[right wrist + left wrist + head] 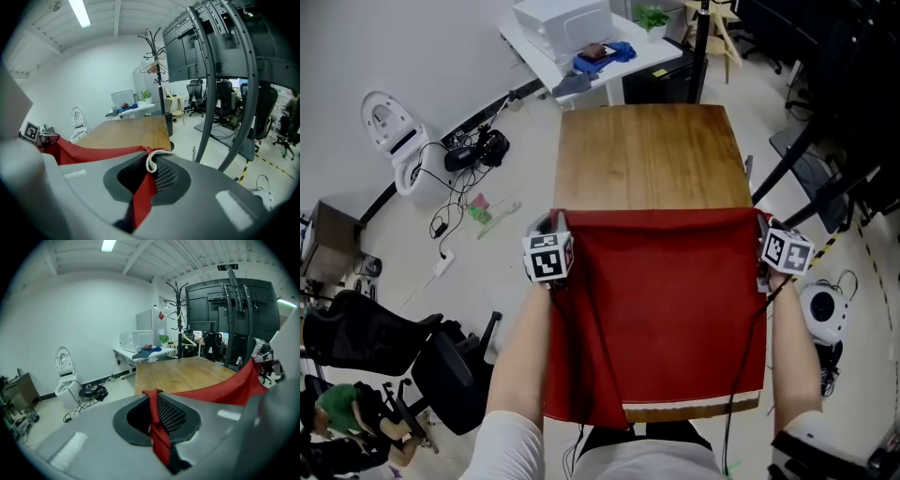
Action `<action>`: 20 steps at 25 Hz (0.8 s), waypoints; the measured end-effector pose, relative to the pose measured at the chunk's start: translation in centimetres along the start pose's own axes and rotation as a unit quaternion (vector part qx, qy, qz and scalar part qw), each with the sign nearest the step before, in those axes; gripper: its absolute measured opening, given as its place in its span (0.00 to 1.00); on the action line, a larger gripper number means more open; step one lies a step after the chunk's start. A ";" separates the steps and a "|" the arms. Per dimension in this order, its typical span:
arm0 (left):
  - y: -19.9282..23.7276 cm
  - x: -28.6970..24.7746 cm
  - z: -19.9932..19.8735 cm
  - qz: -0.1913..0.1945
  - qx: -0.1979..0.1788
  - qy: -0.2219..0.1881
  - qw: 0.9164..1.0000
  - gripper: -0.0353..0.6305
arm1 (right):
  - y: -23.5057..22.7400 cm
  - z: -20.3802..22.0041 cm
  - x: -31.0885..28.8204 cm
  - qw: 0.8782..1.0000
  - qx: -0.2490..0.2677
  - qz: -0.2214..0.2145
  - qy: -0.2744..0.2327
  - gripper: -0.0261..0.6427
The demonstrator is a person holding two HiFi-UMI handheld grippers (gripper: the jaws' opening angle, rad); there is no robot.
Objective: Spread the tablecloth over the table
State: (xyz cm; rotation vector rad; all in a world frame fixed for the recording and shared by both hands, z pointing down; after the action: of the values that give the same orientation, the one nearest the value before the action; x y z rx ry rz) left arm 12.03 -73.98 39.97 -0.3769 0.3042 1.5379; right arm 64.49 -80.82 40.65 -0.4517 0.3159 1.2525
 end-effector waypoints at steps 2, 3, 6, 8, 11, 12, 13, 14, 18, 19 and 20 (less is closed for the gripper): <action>-0.1 -1.5 1.3 0.010 0.011 0.007 1.000 0.11 | -0.2 1.3 -1.5 1.000 0.005 0.002 0.014 0.07; -0.1 -2.1 1.6 0.015 0.016 0.008 1.000 0.18 | -0.3 1.7 -2.0 1.000 0.007 0.002 0.016 0.08; 0.0 -2.7 1.7 0.020 0.021 0.010 1.000 0.34 | -0.7 2.5 -2.9 1.000 0.004 0.007 0.017 0.18; 0.2 -2.4 1.9 0.011 0.019 0.011 1.000 0.34 | -1.0 2.6 -3.2 1.000 -0.002 0.013 0.014 0.40; 1.3 -1.2 2.6 -0.016 0.023 0.015 0.999 0.34 | -1.8 2.6 -2.5 0.999 -0.006 0.033 0.001 0.47; 1.9 -0.7 2.9 -0.027 0.030 0.017 0.999 0.34 | -2.1 2.5 -2.1 0.999 -0.005 0.041 -0.004 0.47; 2.5 -0.1 3.2 -0.037 0.037 0.020 0.998 0.34 | -2.3 2.5 -1.5 0.999 -0.005 0.046 -0.010 0.47; 3.0 0.5 3.4 -0.046 0.043 0.022 0.998 0.34 | -2.5 2.4 -0.9 0.999 -0.005 0.050 -0.016 0.46; 4.1 3.8 3.1 -0.065 0.058 0.006 0.996 0.33 | -1.1 2.0 2.4 0.998 -0.005 0.028 -0.047 0.40; 4.0 4.9 2.8 -0.065 0.064 -0.002 0.996 0.33 | -0.4 2.0 3.4 0.998 -0.005 0.017 -0.057 0.37; 3.8 6.2 2.5 -0.066 0.069 -0.011 0.995 0.30 | 0.3 2.1 4.6 0.998 -0.003 0.008 -0.069 0.34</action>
State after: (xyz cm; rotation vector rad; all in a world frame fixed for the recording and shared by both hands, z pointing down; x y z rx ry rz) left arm 8.26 -67.32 39.46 -0.2660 0.3598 1.3818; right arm 65.45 -75.88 40.24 -0.3661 0.1977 1.2931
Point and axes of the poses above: the fingertips, and each gripper's own axes: x backward along the fingers, y to its left, z out of its underside, the point moved 7 cm from there along x, backward along the fingers, and after that the axes turned 7 degrees about -y, right-handed, at the moved point
